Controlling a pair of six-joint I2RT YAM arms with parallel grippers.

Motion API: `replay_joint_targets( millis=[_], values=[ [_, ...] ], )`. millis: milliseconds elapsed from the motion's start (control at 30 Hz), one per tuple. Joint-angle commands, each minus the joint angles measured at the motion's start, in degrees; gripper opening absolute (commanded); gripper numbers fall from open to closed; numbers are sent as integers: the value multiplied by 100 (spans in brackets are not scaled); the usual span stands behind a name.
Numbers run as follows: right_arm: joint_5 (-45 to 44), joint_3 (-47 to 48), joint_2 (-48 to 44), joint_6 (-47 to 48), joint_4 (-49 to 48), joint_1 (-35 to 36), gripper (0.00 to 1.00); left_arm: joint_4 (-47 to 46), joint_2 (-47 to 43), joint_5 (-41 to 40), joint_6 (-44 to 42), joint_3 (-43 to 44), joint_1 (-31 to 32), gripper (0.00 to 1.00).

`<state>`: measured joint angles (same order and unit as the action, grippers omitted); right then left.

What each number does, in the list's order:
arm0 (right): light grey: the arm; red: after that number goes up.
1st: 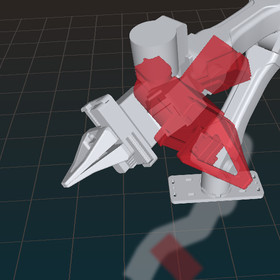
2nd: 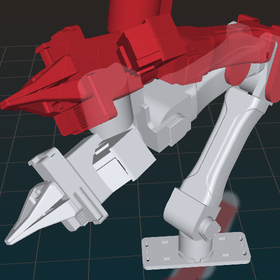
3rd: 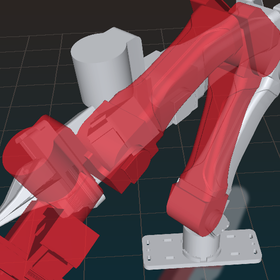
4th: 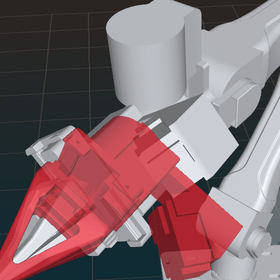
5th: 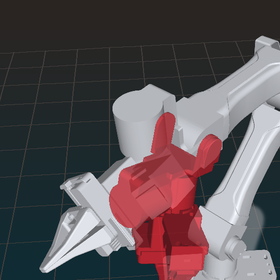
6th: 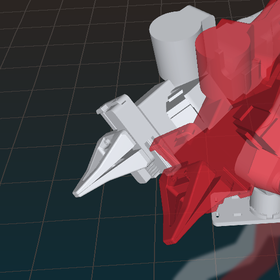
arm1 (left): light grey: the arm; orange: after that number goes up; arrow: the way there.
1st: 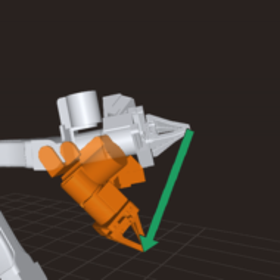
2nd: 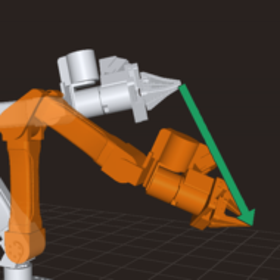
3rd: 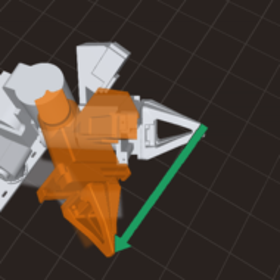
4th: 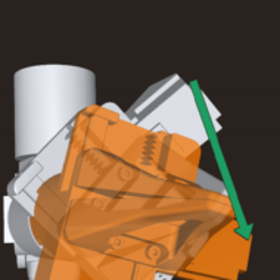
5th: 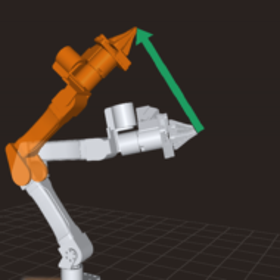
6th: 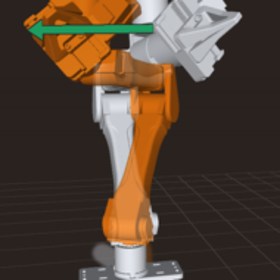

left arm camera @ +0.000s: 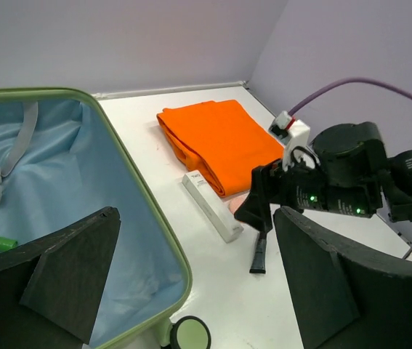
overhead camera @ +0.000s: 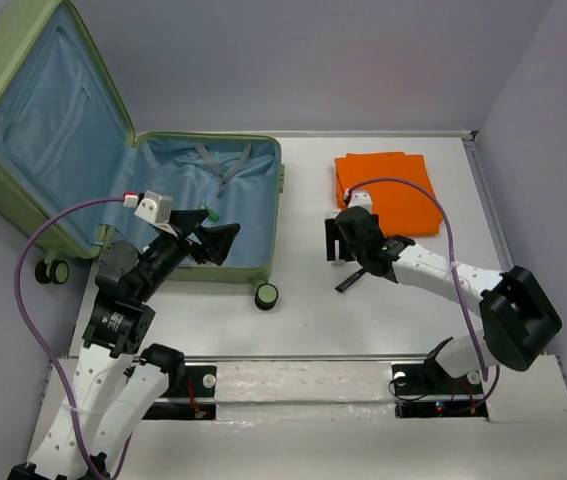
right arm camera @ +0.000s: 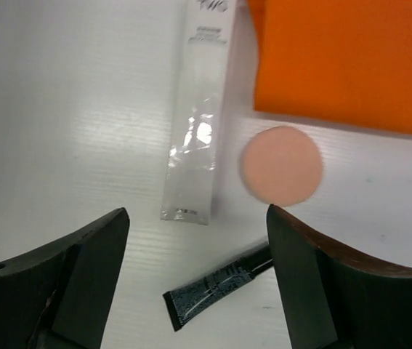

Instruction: Pack the luggage

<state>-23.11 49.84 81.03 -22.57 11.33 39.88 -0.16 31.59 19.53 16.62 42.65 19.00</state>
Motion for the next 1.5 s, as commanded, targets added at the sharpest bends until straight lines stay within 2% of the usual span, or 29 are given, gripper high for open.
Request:
replay_joint_targets(
  millis=[0,133,200,333,367,467,567,633,700,767,800,833,900,967,1067,1133,1200,1300,1367,1400,1433,1467],
  values=[
    [-123,86,447,-187,-79,46,80,-282,-39,104,25,59,-11,99],
    [-35,499,1141,-73,-122,-94,72,-291,-13,34,25,50,-20,99],
    [-53,702,1484,-37,-175,-94,65,-282,13,42,34,50,-20,99],
    [-325,895,1819,-20,-202,-94,47,-282,75,95,60,59,-20,99],
    [-334,913,1793,-11,-245,-94,35,-291,84,121,52,68,-20,99],
    [-307,773,1250,173,-491,-16,21,-300,110,218,34,68,-20,99],
    [-326,965,494,471,-492,362,21,-352,163,376,60,76,-20,99],
    [217,1472,282,551,-500,494,21,-414,242,630,87,59,-28,99],
    [988,1965,412,552,-535,495,21,-537,260,753,130,24,-46,99],
    [1508,2843,947,552,-615,687,23,-616,207,745,122,6,-46,97],
    [1720,3151,1193,526,-623,688,27,-643,189,684,131,-3,-37,97],
    [2001,3467,1448,490,-597,749,52,-695,163,675,148,-20,-37,96],
    [2258,4196,2018,429,-379,750,73,-731,163,692,209,-64,-28,94],
    [1866,4174,2005,411,-228,654,92,-766,242,771,324,-47,59,92],
    [1933,3210,1250,201,-315,268,93,-713,566,833,377,58,435,90],
    [1680,2139,399,7,-430,-146,86,-713,856,676,412,111,726,88],
    [1146,1061,-495,-194,-430,-557,78,-704,1198,474,491,199,1164,81],
    [940,81,-1281,-520,-430,-1077,71,-643,1524,167,570,235,1578,76],
    [975,-464,-1686,-643,-430,-1602,70,-625,1858,-509,588,243,2210,76],
    [1019,-893,-1975,-731,-430,-1780,70,-643,2164,-1164,631,304,2491,75],
    [1054,-1080,-2064,-784,-430,-1921,70,-669,2349,-1484,614,348,3112,75],
    [1133,-1334,-2187,-871,-430,-2131,70,-721,2586,-1809,579,488,3396,75]
  ],
)
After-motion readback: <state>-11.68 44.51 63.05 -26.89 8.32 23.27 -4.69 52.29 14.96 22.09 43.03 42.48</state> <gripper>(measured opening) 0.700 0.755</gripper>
